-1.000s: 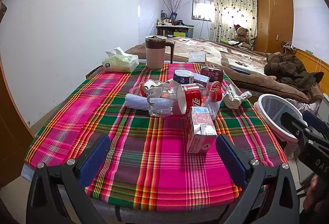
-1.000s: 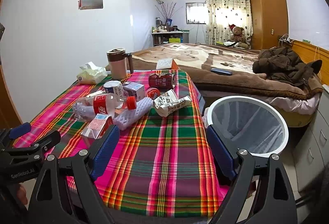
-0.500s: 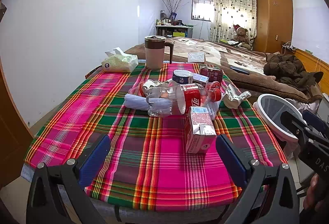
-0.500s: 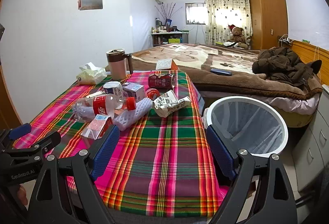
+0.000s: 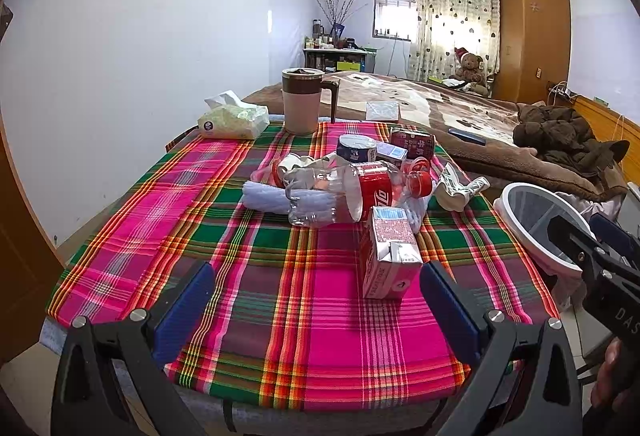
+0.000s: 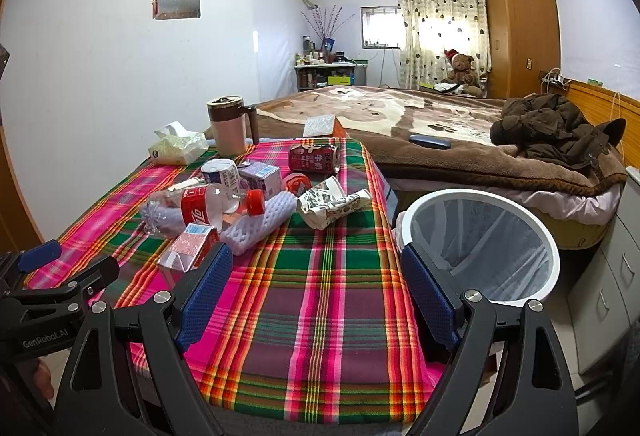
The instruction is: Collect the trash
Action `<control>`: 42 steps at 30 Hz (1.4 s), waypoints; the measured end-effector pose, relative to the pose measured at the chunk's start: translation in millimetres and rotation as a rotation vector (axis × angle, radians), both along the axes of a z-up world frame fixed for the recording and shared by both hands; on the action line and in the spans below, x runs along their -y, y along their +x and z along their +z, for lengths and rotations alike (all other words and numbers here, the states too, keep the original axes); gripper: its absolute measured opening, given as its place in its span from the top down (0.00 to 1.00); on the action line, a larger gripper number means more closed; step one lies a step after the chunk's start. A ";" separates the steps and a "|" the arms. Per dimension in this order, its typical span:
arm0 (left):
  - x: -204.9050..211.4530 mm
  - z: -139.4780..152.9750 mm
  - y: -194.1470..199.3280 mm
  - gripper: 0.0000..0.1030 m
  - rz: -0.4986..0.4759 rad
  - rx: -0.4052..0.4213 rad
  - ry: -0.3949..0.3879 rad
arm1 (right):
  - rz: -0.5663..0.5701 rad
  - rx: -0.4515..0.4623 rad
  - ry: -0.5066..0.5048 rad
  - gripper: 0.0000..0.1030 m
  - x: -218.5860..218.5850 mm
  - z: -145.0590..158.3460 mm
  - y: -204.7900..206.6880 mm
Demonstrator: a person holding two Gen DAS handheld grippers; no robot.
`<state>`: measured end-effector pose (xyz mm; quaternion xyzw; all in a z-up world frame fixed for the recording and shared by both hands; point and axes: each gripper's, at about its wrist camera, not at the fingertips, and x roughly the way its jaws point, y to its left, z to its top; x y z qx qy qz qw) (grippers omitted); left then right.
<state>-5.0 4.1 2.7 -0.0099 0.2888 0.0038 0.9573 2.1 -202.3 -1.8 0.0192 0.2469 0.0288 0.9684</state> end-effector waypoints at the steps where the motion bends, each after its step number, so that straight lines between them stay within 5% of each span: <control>1: 0.1 -0.1 0.1 0.00 0.001 0.001 0.000 | 0.001 0.000 -0.001 0.15 -0.3 -0.1 0.0; 28: -1.7 -14.6 16.7 0.00 -0.028 -0.041 -0.027 | 0.002 0.000 0.012 0.15 4.5 -0.8 11.1; 37: 13.6 -28.0 34.7 0.00 -0.145 -0.065 -0.048 | 0.020 -0.045 0.024 0.15 16.5 -15.8 61.9; 42: 24.8 -35.7 52.5 0.10 -0.183 -0.096 -0.062 | -0.010 -0.108 0.077 0.15 25.9 -27.1 94.9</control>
